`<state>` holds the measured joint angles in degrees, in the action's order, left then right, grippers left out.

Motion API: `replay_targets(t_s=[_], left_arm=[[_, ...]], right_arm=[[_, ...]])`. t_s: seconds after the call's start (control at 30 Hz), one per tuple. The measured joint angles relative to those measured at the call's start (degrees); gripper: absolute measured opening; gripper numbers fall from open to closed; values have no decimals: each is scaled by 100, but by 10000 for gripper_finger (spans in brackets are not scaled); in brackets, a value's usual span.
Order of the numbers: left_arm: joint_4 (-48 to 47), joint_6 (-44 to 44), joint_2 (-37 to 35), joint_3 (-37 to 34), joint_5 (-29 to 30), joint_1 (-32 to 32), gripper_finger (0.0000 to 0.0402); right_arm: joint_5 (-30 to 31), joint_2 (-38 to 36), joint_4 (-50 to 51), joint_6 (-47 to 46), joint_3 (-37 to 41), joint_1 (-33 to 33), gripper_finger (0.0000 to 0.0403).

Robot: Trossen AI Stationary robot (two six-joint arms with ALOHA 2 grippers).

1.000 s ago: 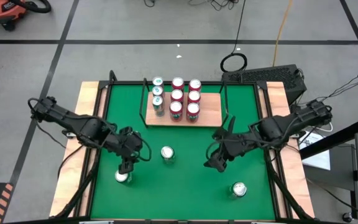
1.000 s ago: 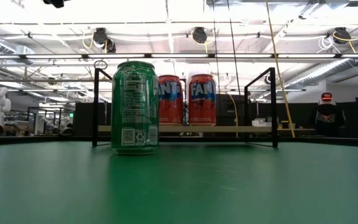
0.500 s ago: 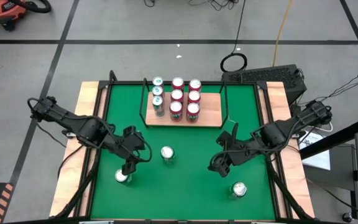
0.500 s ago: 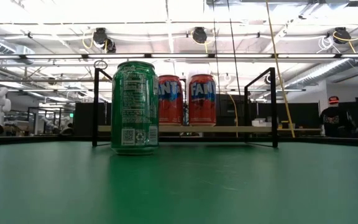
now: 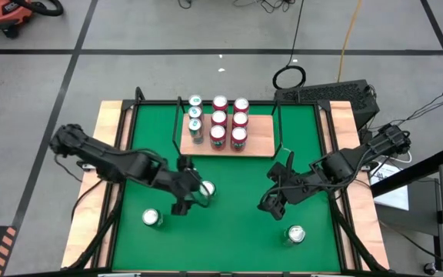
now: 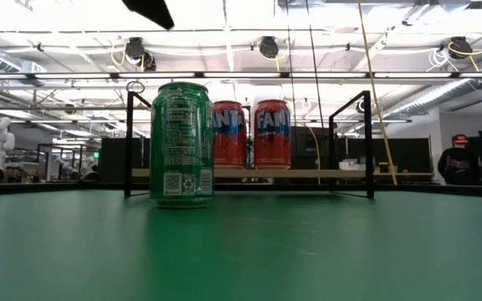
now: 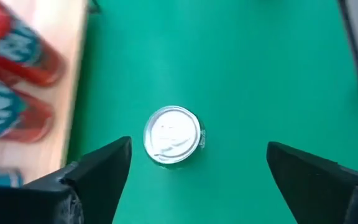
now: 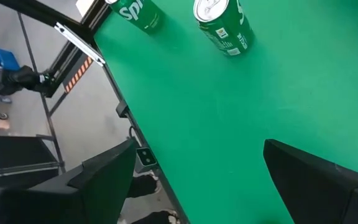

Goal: Place canned beverage on shelf
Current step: Put the green soda can on the shelf

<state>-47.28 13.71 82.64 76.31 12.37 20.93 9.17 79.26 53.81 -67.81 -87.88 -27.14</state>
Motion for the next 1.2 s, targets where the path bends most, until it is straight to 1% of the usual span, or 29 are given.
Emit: replay_targets(t_s=[0.17, 0.33, 0.5, 0.67, 0.77, 0.87, 0.93, 1.03, 1.1, 1.2], left_arm=[[81, -680, 501, 0, -548, -288, 370], [119, -1126, 959, 0, -672, -555, 358], [239, -1404, 1298, 0, -971, -832, 356], [248, -1624, 1517, 0, -1151, -1068, 356], [274, -1682, 1631, -31, -1585, -1199, 356], [410, -1553, 1743, -117, -1990, -1245, 356], [393, -1555, 1839, -144, -1959, -1208, 356], [402, -1340, 1909, -156, -1609, -1132, 350], [561, -1248, 1898, -155, -1552, -1139, 335], [658, -1118, 1898, -153, -1522, -1143, 299]], right_arm=[[-10, 0, 143, 139, 0, 2, 345], [-22, 0, 233, 144, 0, 0, 345], [-33, 0, 231, 144, 0, -33, 345], [-37, 0, 228, 146, 0, -35, 345], [-37, 0, 222, 239, 0, -35, 345], [-34, 0, 227, 433, 0, -35, 345], [-30, 0, 247, 560, 0, -35, 345], [-30, 0, 323, 616, 0, -35, 345], [-28, 0, 374, 616, 0, -35, 345], [-31, 0, 458, 637, 0, -35, 345]])
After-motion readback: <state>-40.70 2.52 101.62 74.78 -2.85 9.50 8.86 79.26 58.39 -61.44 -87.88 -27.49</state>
